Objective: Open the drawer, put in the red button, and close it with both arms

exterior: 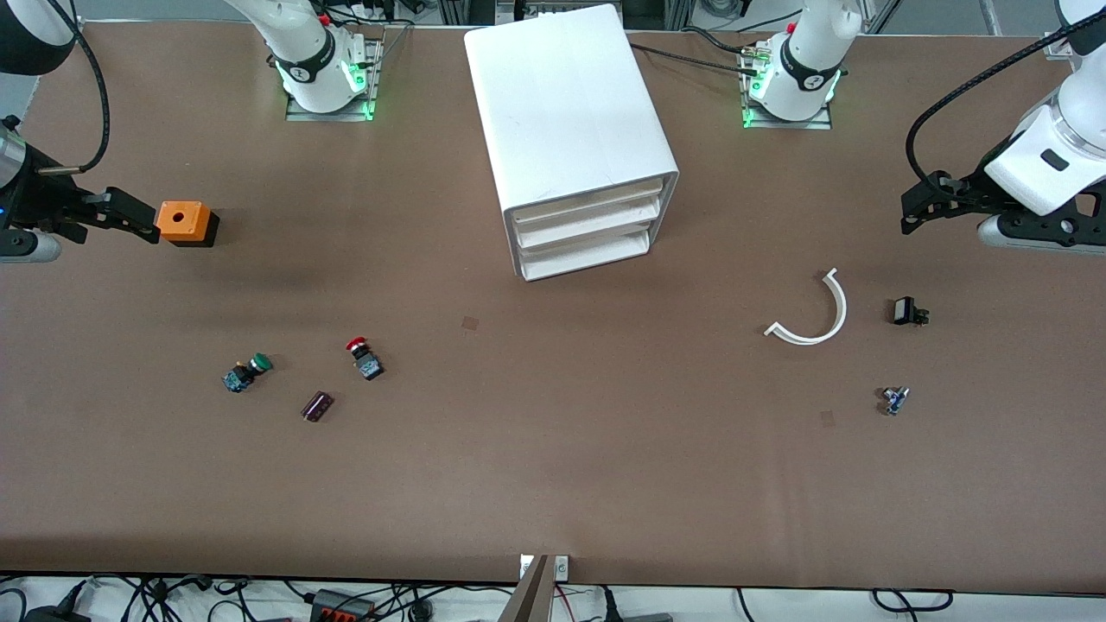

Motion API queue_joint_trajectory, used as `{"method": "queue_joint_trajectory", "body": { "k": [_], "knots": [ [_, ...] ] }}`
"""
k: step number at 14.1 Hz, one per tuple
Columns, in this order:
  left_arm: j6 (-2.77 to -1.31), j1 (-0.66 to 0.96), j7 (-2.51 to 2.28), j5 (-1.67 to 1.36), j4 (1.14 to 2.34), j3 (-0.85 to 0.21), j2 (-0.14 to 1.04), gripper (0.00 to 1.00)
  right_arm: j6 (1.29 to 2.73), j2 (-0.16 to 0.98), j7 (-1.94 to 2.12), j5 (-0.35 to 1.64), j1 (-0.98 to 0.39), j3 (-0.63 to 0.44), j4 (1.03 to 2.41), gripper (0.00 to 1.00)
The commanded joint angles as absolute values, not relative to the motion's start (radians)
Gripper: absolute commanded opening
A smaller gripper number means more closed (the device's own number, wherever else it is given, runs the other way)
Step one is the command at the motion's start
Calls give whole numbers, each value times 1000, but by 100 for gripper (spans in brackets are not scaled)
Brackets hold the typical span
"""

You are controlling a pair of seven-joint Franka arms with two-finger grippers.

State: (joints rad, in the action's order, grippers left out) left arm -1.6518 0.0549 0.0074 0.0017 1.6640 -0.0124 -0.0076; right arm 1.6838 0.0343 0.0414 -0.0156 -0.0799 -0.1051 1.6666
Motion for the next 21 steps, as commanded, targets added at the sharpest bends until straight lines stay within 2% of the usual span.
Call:
{"method": "queue_joint_trajectory", "body": {
  "k": [1,8,12,14,17,18,21],
  "knots": [
    [-1629,61,6,23,1632,-11,5,100,1690,28,34,-18,-69,-95,1675,100],
    [-1609,64,3,23,1632,-11,5,100,1690,26,35,-20,-72,-95,1675,100],
    [-1545,66,3,20,1632,-28,5,100,1690,47,34,-20,-75,-94,1675,100],
    [-1494,67,5,9,1632,-29,5,100,1695,95,35,-14,-81,-92,1675,100],
    [-1324,81,8,8,1632,-84,34,100,1710,175,35,-17,-170,-92,1664,100],
    [-1274,96,9,8,1632,-106,44,100,1723,236,35,-17,-208,-92,1632,100],
    [-1249,120,11,-8,1638,-176,73,100,1730,360,32,-6,-253,-91,1583,100]
  ]
}}
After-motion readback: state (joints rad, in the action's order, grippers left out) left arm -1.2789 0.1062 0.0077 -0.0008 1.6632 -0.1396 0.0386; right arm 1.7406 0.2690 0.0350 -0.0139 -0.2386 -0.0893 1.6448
